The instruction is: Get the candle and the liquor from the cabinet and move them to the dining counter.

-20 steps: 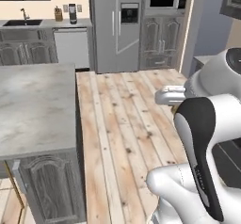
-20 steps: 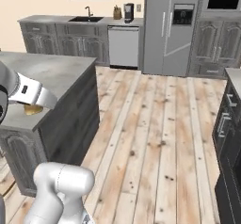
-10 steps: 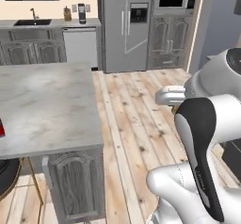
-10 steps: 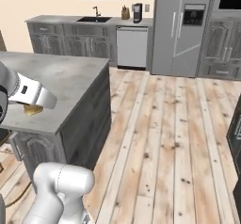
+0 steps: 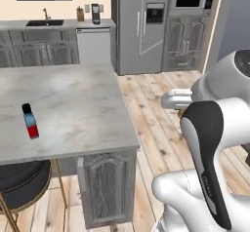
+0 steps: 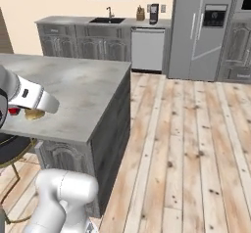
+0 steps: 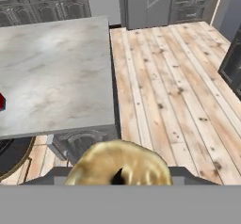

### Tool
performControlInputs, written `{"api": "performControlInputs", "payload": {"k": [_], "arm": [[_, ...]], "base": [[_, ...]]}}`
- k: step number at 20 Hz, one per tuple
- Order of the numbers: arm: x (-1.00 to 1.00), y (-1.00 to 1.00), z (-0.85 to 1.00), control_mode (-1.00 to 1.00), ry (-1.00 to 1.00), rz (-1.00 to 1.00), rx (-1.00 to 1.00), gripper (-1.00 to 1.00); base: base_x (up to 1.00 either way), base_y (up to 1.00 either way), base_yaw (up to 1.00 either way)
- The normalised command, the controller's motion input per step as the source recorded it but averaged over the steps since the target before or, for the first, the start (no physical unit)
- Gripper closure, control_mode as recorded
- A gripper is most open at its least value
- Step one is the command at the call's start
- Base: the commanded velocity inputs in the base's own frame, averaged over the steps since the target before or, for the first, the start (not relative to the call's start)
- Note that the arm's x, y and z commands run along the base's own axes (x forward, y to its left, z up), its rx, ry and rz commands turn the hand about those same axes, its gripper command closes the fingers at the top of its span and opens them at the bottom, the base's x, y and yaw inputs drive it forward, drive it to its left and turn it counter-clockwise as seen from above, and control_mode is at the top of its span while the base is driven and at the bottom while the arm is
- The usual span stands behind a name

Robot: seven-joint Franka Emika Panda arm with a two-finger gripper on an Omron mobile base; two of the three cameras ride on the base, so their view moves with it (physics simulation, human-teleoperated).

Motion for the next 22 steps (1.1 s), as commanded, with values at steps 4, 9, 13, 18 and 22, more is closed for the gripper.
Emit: {"api": "performControlInputs", "payload": {"k": [4,9,13,18,22], "arm": [[0.0,0.0,0.0,1.0,0.0,0.0,0.0,1.0],[0.0,0.0,0.0,1.0,0.0,0.0,0.0,1.0],[0.0,0.0,0.0,1.0,0.0,0.0,0.0,1.0],[0.0,0.0,0.0,1.0,0.0,0.0,0.0,1.0],[0.0,0.0,0.0,1.0,0.0,0.0,0.0,1.0]], "base": [[0.0,0.62,0.05],[-0.02,0.65,0.01],[-0.19,0.67,0.0],[-0.14,0.68,0.0],[-0.14,0.75,0.0]]}}
